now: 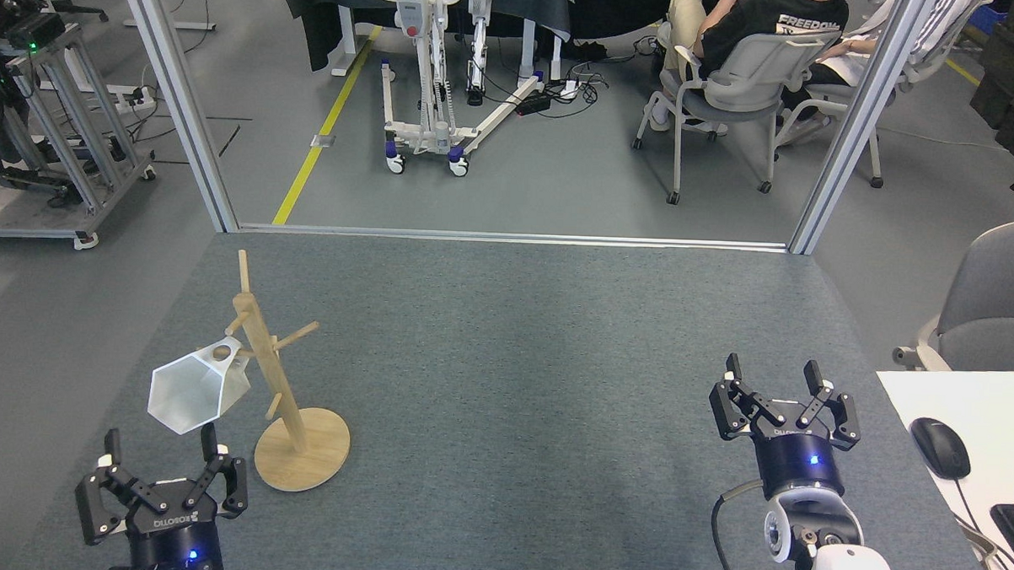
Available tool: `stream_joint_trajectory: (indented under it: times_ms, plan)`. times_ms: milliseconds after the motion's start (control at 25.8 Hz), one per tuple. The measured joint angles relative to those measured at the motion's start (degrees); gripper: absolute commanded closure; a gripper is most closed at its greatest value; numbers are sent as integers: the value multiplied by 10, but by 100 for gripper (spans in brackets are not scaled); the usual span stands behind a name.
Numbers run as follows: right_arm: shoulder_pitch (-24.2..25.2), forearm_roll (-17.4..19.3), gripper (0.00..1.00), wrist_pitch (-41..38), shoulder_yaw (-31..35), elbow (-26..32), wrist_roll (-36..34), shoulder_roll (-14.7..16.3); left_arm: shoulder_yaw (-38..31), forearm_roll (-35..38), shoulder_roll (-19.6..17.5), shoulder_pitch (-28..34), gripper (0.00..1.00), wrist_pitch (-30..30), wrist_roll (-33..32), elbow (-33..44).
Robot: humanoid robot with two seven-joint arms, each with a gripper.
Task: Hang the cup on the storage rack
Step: 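Open the left gripper and lift it away from the hanging cup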
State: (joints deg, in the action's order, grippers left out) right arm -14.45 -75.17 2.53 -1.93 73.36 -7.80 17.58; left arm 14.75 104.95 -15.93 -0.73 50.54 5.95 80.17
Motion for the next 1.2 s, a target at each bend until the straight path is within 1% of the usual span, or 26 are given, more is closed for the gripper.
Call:
stream_joint_trajectory:
  times_ms: [116,349,542,658,774,813,929,1007,1123,1200]
  plan:
    - [1,0,1,0,-2,11,0,2,0,-1,0,9,0,30,-2,3]
    - [1,0,1,0,-3,26,-4,6,-1,-4,1,16,0,61,-4,3]
    - [1,2,1,0,-2,28,-4,6,-3,-38,-2,14,0,90,-18,9]
    - [1,3,1,0,-2,28,-4,6,-3,-49,-4,12,0,93,-13,40]
    - [1,3,1,1,-2,29,-4,6,-4,-52,-9,9,0,94,6,88]
    - [1,3,1,1,-2,29,-5,6,-4,-53,-10,7,0,87,12,110]
    - [0,3,1,1,-2,29,-6,7,-4,-53,-12,-10,0,15,31,160]
    - [0,3,1,1,-2,29,-4,8,-2,-53,-11,-34,0,-67,57,177]
    - [0,4,1,1,-3,29,0,9,0,-55,-6,-76,0,-229,81,185]
    - [0,8,1,1,-2,29,1,10,2,-63,9,-107,0,-341,84,179]
